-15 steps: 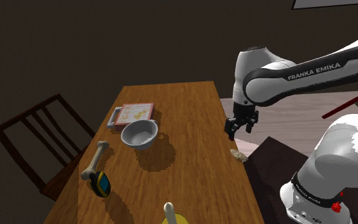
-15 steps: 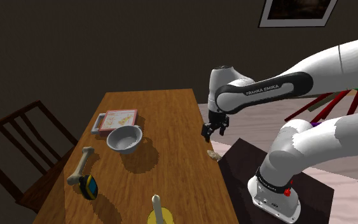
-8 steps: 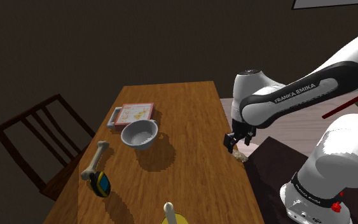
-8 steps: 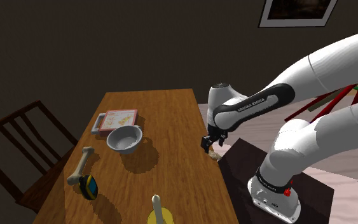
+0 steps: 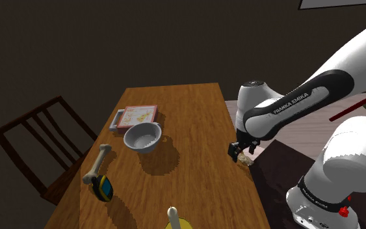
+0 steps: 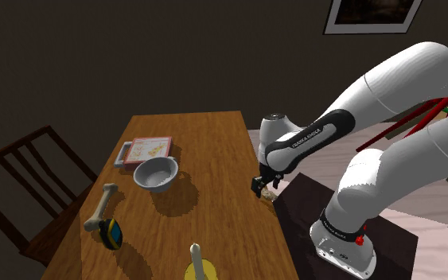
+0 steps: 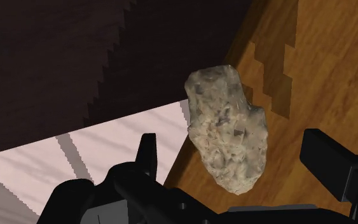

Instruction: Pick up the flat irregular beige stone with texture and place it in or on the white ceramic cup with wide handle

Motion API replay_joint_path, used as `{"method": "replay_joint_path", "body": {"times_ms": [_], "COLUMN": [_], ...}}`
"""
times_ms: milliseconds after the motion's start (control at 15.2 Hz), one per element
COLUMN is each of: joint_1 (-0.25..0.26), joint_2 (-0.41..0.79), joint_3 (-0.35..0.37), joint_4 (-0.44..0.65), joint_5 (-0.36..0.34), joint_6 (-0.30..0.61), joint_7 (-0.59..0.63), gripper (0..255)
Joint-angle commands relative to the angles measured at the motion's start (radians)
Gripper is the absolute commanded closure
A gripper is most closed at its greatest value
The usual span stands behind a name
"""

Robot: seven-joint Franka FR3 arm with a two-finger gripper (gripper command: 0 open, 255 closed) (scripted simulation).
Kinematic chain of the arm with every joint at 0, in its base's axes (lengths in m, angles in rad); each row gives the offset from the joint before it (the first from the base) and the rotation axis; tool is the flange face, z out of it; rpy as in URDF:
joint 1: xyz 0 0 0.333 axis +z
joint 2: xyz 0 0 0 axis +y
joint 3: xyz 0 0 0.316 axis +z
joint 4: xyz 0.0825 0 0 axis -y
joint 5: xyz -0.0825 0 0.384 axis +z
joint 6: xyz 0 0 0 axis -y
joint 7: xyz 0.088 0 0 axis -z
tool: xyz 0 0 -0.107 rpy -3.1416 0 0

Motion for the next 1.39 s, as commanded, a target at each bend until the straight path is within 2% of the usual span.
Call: {"method": "replay_joint_path", "body": {"times_ms": [0,264,330,924,1320], "joint_1": [0.001,0.001,0.001,0.001,-0.006], "joint_2": [0.004,0.004,0.004,0.004,-0.111], "joint_3": [0.001,0.001,0.001,0.001,-0.006], "joint_4": [0.000,0.000,0.000,0.000,0.025], "joint_5": [0.001,0.001,0.001,0.001,-0.019], "joint_6": [0.005,0.005,0.005,0.005,-0.135], "joint_7": [0.000,0.000,0.000,0.000,0.014], "gripper": [0,0,255,255,255]}}
